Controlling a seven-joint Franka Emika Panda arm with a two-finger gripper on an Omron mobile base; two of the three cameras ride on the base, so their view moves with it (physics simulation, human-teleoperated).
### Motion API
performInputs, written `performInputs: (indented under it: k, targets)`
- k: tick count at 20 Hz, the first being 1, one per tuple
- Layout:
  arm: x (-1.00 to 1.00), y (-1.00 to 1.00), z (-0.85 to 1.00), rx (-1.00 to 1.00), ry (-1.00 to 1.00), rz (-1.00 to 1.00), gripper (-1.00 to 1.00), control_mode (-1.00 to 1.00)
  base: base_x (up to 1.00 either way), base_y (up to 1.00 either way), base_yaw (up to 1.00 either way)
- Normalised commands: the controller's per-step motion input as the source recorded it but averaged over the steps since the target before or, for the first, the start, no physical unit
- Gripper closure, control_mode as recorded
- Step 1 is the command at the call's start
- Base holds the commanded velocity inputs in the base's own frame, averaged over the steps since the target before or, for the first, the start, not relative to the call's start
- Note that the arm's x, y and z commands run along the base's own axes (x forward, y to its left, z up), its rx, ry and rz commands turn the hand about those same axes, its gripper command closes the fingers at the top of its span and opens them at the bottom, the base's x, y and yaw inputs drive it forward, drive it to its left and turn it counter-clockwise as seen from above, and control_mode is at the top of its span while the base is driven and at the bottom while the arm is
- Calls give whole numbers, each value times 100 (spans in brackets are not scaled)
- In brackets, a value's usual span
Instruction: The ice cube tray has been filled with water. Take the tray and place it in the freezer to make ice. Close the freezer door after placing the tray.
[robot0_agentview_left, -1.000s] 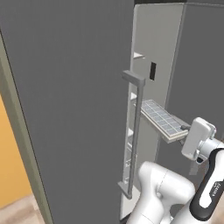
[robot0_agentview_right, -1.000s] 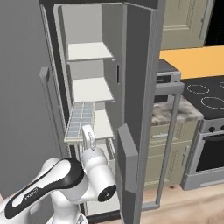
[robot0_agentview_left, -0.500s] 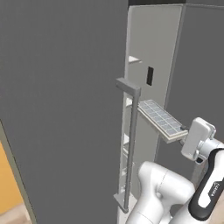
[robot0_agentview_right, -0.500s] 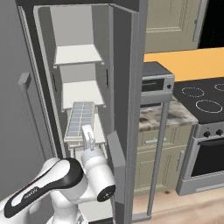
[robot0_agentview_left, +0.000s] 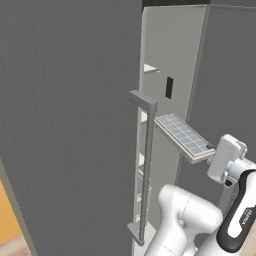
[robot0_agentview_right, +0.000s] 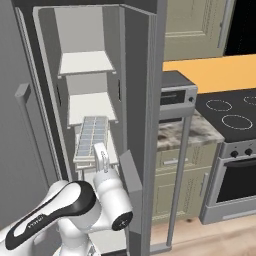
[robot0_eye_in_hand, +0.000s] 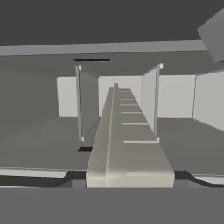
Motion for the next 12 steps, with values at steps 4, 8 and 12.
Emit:
performInputs:
  k: [4, 8, 12]
  targets:
    - [2, 13, 0, -4, 0, 0, 100, -100, 6, 14, 0]
    - [0, 31, 0, -10, 0, -1, 100, -100, 0, 0, 0]
    - [-3, 21, 5, -9, 0, -4, 100, -100, 0, 0, 0]
